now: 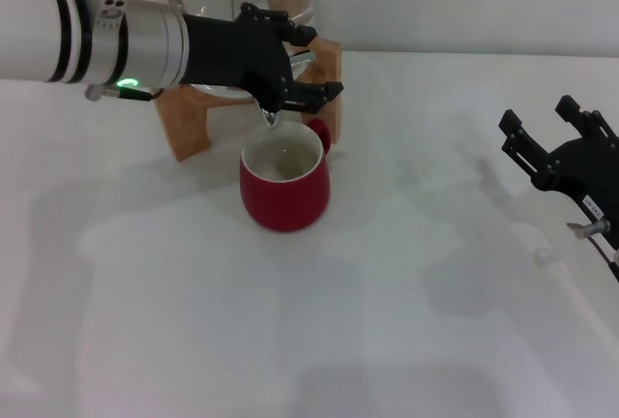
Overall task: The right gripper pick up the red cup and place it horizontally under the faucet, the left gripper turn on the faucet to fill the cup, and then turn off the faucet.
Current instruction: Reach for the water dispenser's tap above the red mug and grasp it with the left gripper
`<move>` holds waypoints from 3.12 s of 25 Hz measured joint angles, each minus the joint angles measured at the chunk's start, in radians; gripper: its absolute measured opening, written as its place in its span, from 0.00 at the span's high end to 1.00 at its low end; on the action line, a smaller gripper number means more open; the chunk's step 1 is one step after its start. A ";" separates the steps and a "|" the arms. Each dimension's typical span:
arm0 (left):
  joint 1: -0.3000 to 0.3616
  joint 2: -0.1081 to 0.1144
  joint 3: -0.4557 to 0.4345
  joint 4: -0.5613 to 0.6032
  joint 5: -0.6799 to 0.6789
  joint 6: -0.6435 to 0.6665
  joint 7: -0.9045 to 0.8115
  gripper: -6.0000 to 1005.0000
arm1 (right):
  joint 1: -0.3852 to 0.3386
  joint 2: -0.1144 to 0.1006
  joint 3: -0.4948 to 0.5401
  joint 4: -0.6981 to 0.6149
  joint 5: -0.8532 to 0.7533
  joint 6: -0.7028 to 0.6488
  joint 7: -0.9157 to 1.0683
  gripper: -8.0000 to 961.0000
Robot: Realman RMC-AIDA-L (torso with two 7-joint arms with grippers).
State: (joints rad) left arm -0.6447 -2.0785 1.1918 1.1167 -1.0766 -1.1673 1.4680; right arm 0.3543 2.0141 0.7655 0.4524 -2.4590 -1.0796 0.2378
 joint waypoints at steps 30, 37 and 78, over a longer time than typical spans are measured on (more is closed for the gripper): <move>0.002 0.000 0.008 -0.022 0.004 -0.001 0.000 0.25 | -0.002 0.000 0.000 0.000 0.000 -0.003 0.001 0.16; 0.007 0.000 0.009 -0.016 0.004 -0.018 0.000 0.25 | -0.002 0.000 0.000 0.000 0.000 -0.003 0.002 0.16; 0.051 0.003 0.003 0.076 0.005 -0.095 -0.029 0.25 | 0.002 0.000 0.000 0.000 -0.006 -0.003 0.002 0.16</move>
State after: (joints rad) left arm -0.5933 -2.0757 1.1944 1.1922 -1.0714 -1.2622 1.4388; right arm 0.3566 2.0142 0.7654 0.4526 -2.4646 -1.0826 0.2397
